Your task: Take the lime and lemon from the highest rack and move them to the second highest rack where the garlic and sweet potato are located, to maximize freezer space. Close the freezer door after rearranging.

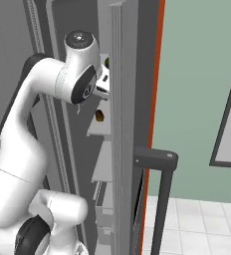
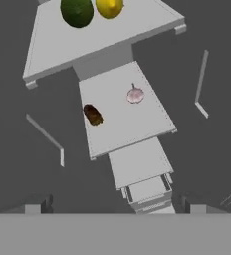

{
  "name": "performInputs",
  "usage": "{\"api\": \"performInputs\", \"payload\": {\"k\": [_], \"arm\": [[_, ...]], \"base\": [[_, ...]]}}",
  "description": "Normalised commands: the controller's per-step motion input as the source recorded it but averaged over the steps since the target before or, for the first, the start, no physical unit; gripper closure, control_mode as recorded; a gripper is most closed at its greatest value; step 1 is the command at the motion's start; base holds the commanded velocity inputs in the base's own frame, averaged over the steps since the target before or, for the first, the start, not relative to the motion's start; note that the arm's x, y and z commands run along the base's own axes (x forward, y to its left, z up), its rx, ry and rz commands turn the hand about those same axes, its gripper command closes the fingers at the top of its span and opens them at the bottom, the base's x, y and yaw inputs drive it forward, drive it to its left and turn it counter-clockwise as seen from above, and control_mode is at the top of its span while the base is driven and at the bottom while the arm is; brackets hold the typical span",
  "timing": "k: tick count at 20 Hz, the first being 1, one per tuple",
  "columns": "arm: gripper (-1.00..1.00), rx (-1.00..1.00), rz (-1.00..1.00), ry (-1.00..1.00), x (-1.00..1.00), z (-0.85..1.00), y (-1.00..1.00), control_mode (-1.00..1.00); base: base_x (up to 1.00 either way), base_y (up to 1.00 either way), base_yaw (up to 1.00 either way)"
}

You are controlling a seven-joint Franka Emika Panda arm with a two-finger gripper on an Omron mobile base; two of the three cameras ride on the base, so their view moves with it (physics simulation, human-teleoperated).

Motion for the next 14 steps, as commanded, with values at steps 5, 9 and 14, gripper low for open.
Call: {"api": "performInputs", "payload": {"k": [5,9,14], "arm": [[-1.00,0.09,0.00,0.00,0.60,0.13,-0.02,-1.00],[-1.00,0.00,0.00,0.01,0.52,0.00,0.00,-1.00],[-1.00,0.00,0.00,0.04,0.58,0.00,0.00,-1.00]], "base": [[0.00,0.00,0.00],[0.00,0.00,0.00],[0.00,0.00,0.00]]}}
